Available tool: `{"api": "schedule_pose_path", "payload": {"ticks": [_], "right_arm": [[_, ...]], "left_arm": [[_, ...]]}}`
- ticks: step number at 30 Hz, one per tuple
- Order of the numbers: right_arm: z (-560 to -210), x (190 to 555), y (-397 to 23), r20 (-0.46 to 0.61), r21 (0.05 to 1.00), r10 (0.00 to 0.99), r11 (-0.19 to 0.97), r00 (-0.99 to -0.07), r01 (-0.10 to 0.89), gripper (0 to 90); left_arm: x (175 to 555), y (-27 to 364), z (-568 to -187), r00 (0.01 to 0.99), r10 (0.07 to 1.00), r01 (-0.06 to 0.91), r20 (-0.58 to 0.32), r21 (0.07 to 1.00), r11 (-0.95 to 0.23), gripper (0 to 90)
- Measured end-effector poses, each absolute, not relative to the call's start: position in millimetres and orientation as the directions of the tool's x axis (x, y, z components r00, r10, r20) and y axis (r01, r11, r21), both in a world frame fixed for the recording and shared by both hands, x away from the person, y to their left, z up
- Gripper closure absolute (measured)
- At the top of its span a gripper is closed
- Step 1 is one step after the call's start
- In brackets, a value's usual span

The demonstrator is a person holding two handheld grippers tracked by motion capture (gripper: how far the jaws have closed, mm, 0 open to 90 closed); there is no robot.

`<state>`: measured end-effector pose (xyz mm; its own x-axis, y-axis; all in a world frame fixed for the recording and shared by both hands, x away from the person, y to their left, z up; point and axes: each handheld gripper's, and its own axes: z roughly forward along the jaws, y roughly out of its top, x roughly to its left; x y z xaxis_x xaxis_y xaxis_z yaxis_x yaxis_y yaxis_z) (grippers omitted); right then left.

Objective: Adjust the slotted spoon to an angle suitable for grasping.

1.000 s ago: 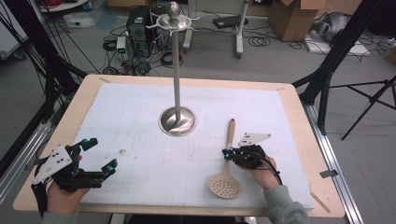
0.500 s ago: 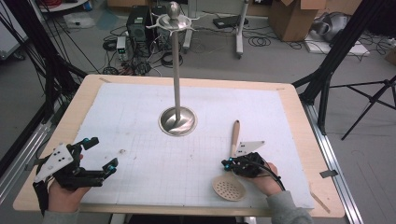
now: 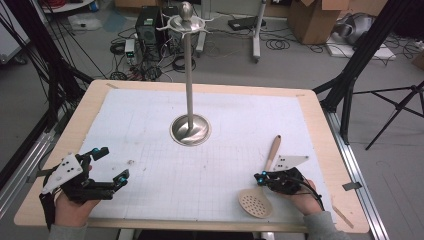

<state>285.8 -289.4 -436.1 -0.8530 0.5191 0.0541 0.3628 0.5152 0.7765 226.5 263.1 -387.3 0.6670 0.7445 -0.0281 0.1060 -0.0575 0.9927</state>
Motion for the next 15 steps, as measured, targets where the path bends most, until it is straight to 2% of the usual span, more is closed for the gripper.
{"api": "schedule_pose_path", "payload": {"ticks": [3, 8, 15], "right_arm": [[-429, 287, -307, 0.046, 0.796, 0.57, 0.475, -0.82, 0.375, 90.0], [-432, 298, -340, 0.054, 0.788, 0.689, 0.415, -0.722, 0.455, 90.0], [-447, 324, -342, 0.064, 0.759, 0.728, 0.409, -0.683, 0.507, 90.0]], "left_arm": [[227, 263, -387, 0.669, 0.742, 0.105, -0.031, 0.993, -0.053, 1.7], [227, 263, -387, 0.666, 0.745, 0.105, -0.033, 0.993, -0.05, 1.7], [227, 264, -387, 0.667, 0.745, 0.105, -0.029, 0.993, -0.055, 1.8]]}}
